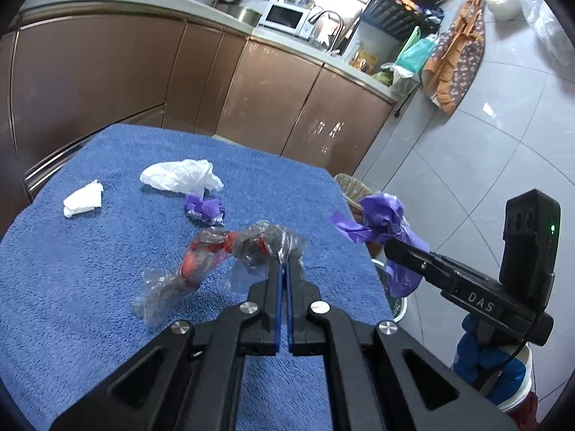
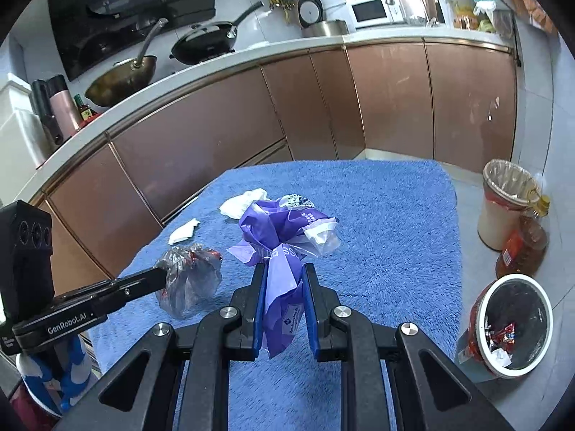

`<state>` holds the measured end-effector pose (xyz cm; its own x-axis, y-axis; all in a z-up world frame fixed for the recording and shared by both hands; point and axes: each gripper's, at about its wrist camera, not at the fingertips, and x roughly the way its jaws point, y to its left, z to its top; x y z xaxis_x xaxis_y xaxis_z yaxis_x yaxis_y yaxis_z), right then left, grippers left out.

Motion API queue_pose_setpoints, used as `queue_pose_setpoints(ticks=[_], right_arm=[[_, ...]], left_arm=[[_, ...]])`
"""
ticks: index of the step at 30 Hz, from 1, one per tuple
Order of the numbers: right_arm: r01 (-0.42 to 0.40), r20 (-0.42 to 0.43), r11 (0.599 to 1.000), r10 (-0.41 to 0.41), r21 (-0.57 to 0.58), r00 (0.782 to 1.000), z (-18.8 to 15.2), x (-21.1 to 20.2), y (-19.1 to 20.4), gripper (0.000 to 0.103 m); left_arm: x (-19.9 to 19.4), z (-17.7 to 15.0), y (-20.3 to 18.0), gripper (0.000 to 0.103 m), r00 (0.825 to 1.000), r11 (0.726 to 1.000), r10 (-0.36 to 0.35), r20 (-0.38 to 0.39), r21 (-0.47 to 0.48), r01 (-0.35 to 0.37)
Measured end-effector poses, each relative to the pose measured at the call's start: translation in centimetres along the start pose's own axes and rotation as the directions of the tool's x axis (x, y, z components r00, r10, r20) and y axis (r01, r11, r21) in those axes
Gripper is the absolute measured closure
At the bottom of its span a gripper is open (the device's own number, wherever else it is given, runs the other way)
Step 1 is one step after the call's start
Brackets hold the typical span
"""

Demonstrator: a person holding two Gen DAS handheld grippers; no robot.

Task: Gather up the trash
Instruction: 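Carry the clear bag and purple wrapper to the metal bin and open both tools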

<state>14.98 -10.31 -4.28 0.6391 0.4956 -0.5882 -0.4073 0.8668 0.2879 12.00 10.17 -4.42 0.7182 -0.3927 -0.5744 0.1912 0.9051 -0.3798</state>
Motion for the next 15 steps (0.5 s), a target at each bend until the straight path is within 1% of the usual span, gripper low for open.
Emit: queue_pose_setpoints(ticks=[3,15], right_arm=[[-0.003,0.024,1.0,0.003,-0.009,1.0,-0.2,-1.5,0.7,0.085],[-0.01,0.112,1.0,0.013,-0.025,0.994,-0.6,-6.3,1.2,0.085]], left_arm=[[-1.6,0.0,-0.6,0.102,1.0,1.0,-0.003,0.027,0.008,0.003],[-6.1,-0.2,-3.2,0.102,0.995,0.999,-0.01,0.104,0.05,0.005]])
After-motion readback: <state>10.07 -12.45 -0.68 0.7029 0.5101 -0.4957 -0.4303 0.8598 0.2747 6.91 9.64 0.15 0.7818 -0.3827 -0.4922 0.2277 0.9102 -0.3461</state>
